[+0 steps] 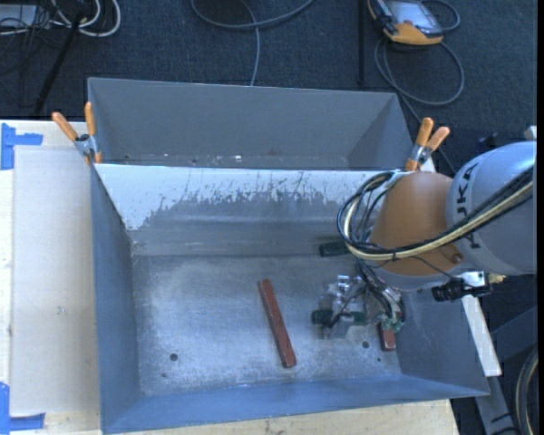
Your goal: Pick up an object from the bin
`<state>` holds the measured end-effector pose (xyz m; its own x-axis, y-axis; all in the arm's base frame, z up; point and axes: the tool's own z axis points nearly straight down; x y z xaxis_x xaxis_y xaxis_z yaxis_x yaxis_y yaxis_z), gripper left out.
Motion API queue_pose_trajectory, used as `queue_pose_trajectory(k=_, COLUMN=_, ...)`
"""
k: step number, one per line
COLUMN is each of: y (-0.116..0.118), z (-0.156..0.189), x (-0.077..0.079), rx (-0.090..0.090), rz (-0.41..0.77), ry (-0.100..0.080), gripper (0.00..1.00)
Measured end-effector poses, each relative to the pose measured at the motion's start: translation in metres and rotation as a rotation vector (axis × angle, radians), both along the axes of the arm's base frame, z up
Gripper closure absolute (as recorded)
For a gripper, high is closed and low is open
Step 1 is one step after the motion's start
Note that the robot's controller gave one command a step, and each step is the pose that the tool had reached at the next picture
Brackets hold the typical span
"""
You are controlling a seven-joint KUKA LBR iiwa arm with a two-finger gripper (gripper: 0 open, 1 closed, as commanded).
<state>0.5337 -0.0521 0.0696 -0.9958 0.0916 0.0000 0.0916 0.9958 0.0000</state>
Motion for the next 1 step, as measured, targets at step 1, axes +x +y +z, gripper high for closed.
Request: queue_pose_trajectory(k=1, y=-0.0244, z=0.1316, x=0.0006, rx=-0.002, rz=0.132, ry=-0.008, gripper=1.00)
